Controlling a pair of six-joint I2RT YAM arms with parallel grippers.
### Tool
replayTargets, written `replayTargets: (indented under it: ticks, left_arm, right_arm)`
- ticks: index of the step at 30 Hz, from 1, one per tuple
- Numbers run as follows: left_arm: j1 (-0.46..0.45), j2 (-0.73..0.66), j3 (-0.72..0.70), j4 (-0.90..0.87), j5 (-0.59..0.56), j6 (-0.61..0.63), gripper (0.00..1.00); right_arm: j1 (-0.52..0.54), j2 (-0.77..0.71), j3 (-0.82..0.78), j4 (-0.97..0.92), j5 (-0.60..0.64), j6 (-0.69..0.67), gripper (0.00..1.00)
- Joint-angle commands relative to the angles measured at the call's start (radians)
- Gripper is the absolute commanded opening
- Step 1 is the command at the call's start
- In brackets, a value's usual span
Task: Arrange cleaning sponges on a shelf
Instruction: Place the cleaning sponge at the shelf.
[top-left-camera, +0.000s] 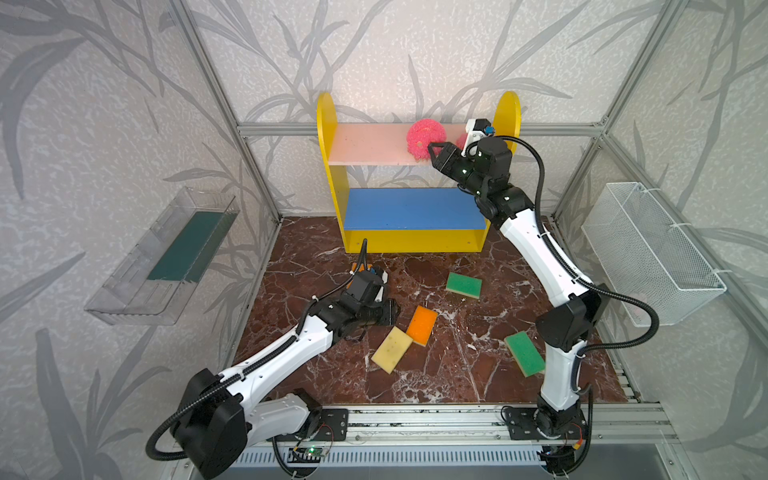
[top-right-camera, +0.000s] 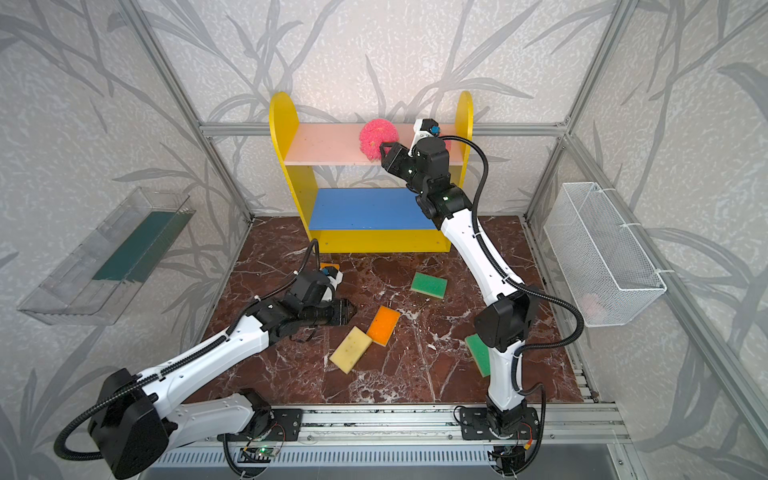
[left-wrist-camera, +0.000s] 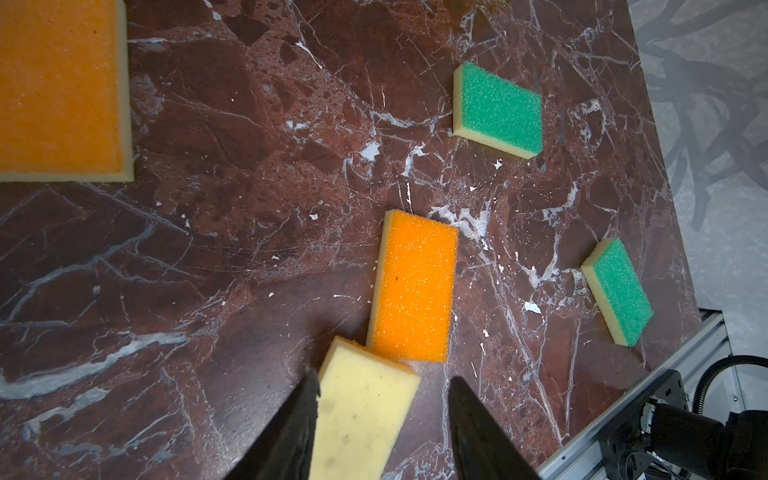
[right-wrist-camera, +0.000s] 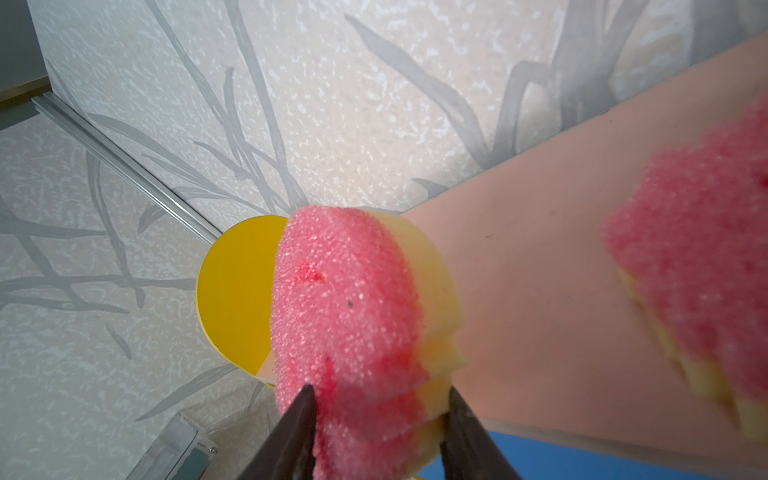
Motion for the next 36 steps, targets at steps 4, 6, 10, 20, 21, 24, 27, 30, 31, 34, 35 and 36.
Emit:
replayTargets:
  ticks: [4,6,10,20,21,24,27,30,31,34,35,36]
  left_arm:
    - [0.004,-0.015,-0.011,-0.008,0.002,0.013,0.53]
    - [0.004,-0.013,-0.012,-0.008,0.002,0.013,0.53]
    - [0.004,-0.012,-0.016,-0.006,0.001,0.013,0.53]
    - [0.006,-0.004,-0.015,-0.007,-0.002,0.015,0.53]
    - [0.006,-0.003,-0.013,-0.006,-0.001,0.014,0.53]
    - [0.006,-0.001,-0.012,-0.006,0.0,0.013,0.53]
    - [0.008,0.0,-0.013,-0.006,0.0,0.012,0.53]
    - [0.008,-0.001,-0.013,-0.003,0.001,0.01,0.53]
    - [0.008,-0.001,-0.015,-0.002,0.002,0.01,0.54]
    - [0.009,-0.001,-0.015,-0.001,0.004,0.008,0.54]
    - [0.008,-0.001,-0.015,0.0,0.004,0.009,0.54]
    - [0.009,-0.001,-0.015,0.001,0.005,0.006,0.54]
  right_arm:
    - [0.006,0.042,0.099,-0.073,0.057,0.024,0.49]
    - [0.006,0.051,0.121,-0.093,0.076,0.018,0.49]
    - [0.004,0.073,0.152,-0.12,0.088,0.013,0.51]
    - [0.004,0.103,0.202,-0.154,0.087,-0.007,0.68]
    - [0.003,0.104,0.207,-0.16,0.088,-0.01,0.69]
    - [0.004,0.106,0.215,-0.175,0.085,-0.01,0.71]
    - [0.004,0.099,0.214,-0.184,0.081,-0.017,0.74]
    - [0.004,0.091,0.22,-0.2,0.07,-0.031,0.76]
    - [0.004,0.088,0.224,-0.208,0.067,-0.036,0.77]
    - [0.004,0.085,0.241,-0.248,0.064,-0.048,0.78]
    - [0.004,0.086,0.248,-0.261,0.064,-0.051,0.79]
    - [0.004,0.087,0.26,-0.279,0.062,-0.056,0.79]
